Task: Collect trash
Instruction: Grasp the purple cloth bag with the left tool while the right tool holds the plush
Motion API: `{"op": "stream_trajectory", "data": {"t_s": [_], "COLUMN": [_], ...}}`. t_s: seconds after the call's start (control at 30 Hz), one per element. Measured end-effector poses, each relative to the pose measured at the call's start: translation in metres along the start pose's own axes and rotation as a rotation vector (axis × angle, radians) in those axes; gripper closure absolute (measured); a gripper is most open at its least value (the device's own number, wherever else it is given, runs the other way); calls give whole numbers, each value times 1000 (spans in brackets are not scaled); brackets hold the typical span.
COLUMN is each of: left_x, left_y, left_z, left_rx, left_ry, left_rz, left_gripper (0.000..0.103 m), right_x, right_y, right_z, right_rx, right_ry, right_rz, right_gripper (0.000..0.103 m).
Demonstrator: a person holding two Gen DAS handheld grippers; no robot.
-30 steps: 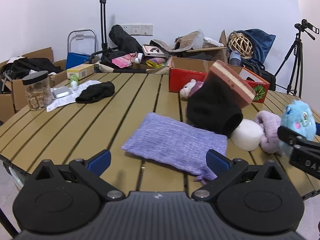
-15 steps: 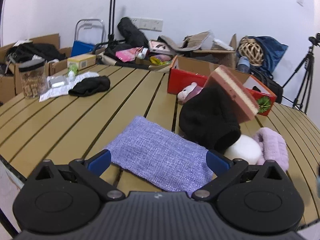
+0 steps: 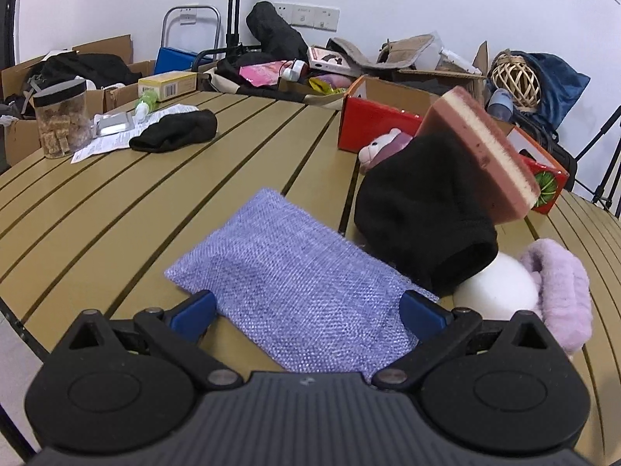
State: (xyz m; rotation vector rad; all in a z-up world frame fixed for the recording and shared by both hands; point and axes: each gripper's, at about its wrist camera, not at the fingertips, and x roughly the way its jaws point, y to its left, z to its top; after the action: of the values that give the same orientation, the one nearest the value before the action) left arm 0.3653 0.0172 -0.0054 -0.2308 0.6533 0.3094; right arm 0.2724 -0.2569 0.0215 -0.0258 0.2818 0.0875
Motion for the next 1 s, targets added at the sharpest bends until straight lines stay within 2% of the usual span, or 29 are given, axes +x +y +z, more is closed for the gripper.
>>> {"op": "stream_trajectory", "data": {"t_s": [0.33,0.67,0.8,1.0], "left_x": [2,-1,-8,-13], "left_y": [-7,-11,-16,-18], "left_z": [-7,-12,-16,-20], "left_rx": [58,69,83,86], "left_ry": [-2,-27,-41,-58], "left_rz": [24,41,33,28], "left_gripper": [0,2,16,31], "right_x": [14,19,20,19], "right_y": [2,1,1,2], "right_z": [-1,-4,-3,-4], "right_rx": [14,17,19,21], "right_ry": [20,29,31,31], "right_rz": [-4,1,4,10], "right_gripper": [20,20,20,20]}}
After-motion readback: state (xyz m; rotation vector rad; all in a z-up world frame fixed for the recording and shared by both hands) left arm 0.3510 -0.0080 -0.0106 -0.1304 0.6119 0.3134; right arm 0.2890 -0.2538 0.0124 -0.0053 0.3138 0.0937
